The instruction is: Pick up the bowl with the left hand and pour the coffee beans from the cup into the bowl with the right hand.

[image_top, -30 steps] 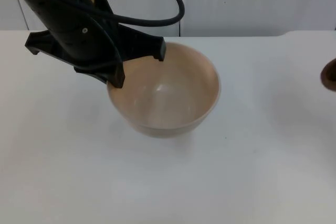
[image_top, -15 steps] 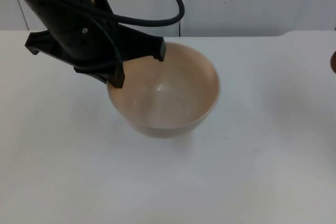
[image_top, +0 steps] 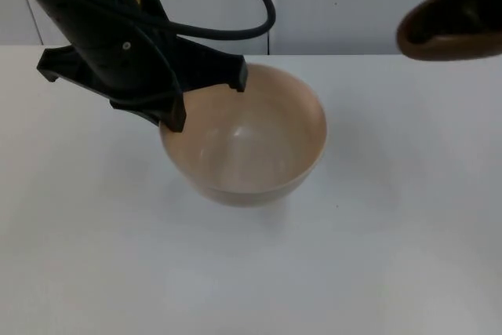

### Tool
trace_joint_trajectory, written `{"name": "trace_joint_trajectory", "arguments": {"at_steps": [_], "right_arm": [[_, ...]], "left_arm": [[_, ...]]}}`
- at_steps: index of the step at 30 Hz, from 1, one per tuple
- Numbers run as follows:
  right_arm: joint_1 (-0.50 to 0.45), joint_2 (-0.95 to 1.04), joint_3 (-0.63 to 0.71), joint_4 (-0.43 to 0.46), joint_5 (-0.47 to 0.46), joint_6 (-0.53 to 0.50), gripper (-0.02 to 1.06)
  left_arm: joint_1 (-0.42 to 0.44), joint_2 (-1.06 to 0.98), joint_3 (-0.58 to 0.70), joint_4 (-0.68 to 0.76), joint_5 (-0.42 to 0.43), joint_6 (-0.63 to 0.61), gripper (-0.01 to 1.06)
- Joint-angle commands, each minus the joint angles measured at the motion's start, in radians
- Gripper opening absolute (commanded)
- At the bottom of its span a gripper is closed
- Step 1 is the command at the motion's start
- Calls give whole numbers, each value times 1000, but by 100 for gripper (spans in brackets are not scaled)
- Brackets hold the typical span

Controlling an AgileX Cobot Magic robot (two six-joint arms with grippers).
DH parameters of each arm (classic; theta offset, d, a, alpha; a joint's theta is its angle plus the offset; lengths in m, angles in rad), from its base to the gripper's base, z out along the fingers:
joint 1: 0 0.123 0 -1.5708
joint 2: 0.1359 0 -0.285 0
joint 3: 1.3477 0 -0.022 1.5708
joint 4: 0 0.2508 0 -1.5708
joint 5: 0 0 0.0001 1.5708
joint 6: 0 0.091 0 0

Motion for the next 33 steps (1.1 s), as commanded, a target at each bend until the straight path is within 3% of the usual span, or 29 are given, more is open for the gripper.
{"name": "trace_joint_trajectory", "arguments": {"at_steps": [1,9,21,26,33], "right_arm": [[28,22,-38,-1,4,3,0],[112,89,-102,-52,4,6,0],[275,118,-103,-315,4,106,0],[344,118,-103,-478,4,159,0],[398,118,-103,-580,4,184,0]], "left_arm": [[-6,-10,-8,-7,1,-7,0],[-6,-10,-8,-7,-5,-7,0],[-6,-10,-8,-7,-5,-7,0],[-6,-10,-8,-7,-5,-7,0],[-6,-10,-8,-5,-9,-7,0]]}}
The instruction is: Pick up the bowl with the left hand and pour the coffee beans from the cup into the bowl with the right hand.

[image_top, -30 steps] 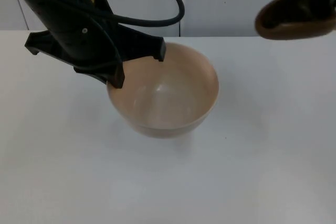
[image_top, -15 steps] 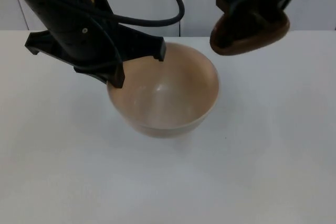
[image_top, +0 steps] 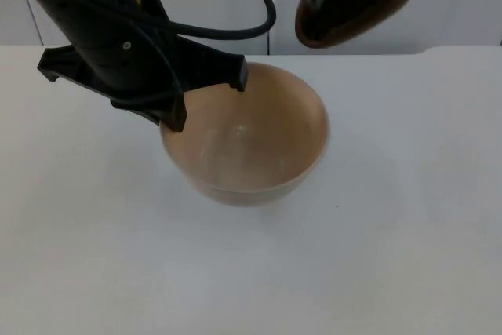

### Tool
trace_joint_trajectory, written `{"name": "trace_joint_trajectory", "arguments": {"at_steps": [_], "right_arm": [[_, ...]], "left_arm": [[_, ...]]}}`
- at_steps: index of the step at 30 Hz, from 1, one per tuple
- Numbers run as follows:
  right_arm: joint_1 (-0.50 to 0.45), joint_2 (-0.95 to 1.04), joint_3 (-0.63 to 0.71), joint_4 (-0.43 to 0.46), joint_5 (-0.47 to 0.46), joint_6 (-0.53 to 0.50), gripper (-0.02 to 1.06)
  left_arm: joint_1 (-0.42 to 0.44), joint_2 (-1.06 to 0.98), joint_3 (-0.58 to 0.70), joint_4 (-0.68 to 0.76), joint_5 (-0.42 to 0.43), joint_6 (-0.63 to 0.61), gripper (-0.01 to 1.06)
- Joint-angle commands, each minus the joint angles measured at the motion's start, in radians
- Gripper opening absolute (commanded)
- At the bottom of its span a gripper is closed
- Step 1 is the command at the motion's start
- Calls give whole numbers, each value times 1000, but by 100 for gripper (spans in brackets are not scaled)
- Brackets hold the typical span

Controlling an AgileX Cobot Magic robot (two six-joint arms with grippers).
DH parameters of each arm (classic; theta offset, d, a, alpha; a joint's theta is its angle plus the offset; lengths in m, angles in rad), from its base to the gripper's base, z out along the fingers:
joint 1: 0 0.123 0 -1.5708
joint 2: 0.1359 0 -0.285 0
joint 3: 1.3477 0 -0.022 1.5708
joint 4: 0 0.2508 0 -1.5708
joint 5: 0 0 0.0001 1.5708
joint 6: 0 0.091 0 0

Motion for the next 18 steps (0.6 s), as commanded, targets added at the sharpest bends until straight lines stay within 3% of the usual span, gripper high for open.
{"name": "trace_joint_trajectory", "arguments": {"at_steps": [1,18], "right_arm": [[10,-2,-8,-35,1,11,0],[57,-4,-8,-194,1,21,0]], "left_arm": [[-6,-10,-8,-5,-7,-7,0],[-6,-10,-8,-3,-7,-7,0]]}}
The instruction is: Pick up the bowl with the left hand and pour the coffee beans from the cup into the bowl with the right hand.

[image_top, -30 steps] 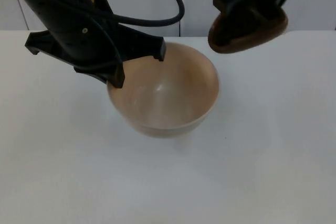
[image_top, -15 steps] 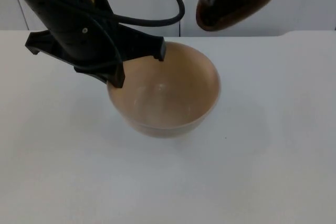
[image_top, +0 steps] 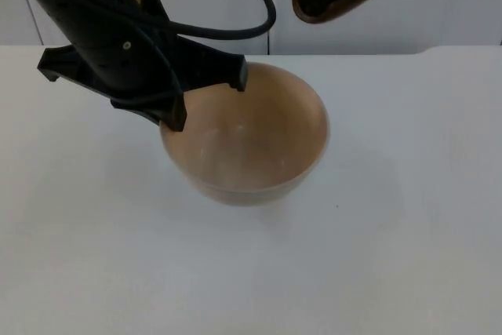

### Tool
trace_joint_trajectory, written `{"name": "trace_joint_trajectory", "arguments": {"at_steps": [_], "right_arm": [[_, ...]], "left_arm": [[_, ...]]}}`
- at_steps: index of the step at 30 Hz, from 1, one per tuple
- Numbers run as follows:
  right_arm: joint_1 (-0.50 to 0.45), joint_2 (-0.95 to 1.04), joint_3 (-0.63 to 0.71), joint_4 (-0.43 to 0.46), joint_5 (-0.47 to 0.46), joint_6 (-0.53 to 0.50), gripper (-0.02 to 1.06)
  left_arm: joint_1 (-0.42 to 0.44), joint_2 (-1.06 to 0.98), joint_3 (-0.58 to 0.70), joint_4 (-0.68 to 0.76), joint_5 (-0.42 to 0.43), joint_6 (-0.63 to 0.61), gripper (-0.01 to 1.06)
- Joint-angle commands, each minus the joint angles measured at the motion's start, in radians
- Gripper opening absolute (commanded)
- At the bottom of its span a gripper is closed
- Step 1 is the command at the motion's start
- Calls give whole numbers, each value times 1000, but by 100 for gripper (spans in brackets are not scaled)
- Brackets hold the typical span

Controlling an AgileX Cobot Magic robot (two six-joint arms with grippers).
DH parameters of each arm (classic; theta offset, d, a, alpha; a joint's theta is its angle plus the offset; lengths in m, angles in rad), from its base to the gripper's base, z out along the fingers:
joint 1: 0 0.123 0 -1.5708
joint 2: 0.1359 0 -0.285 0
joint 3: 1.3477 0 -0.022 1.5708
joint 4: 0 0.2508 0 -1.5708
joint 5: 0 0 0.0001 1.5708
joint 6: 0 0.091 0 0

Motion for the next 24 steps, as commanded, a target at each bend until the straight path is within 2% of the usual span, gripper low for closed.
{"name": "trace_joint_trajectory", "arguments": {"at_steps": [1,14,24], "right_arm": [[10,-4,-8,-48,-1,4,0],[53,-4,-8,-116,-1,-93,0],[78,-4,-8,-200,-1,-102,0]], "left_arm": [[-6,-10,-8,-3,-7,-7,0],[-6,-10,-8,-1,-15,-7,0],[-6,-10,-8,-1,-22,-7,0]]}}
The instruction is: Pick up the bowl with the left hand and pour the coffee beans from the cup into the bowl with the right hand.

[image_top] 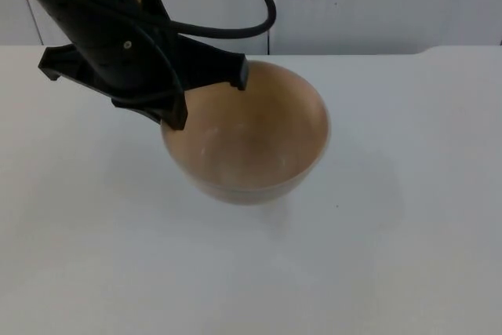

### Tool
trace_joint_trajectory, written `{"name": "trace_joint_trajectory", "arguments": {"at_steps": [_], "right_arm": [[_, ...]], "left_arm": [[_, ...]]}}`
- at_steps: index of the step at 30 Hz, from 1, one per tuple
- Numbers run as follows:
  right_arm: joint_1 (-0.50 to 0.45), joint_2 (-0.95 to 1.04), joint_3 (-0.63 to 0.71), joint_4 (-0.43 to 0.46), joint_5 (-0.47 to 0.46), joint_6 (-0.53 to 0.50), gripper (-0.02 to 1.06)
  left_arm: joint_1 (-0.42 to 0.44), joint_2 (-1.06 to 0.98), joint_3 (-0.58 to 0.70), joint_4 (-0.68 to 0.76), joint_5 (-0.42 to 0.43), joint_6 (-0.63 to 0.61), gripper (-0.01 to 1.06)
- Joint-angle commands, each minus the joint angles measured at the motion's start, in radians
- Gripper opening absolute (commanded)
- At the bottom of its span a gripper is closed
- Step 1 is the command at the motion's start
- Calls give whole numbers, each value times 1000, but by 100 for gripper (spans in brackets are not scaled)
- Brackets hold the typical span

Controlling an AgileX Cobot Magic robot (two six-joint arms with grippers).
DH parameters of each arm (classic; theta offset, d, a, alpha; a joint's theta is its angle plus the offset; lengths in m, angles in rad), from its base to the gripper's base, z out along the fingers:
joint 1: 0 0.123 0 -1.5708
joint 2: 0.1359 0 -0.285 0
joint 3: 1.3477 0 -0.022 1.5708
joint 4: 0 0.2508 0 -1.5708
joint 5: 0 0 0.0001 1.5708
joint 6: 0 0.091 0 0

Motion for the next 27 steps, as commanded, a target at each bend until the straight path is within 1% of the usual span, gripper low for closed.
{"name": "trace_joint_trajectory", "arguments": {"at_steps": [1,14,23,27], "right_arm": [[11,-4,-8,-36,-1,-3,0],[27,34,-8,-72,-1,-25,0],[77,50,-8,-164,-1,-35,0],[77,50,-8,-165,-1,-42,0]], "left_arm": [[-6,-10,-8,-3,-14,-7,0],[-6,-10,-8,-10,-14,-7,0],[-6,-10,-8,-10,-14,-7,0],[-6,-10,-8,-15,-14,-7,0]]}}
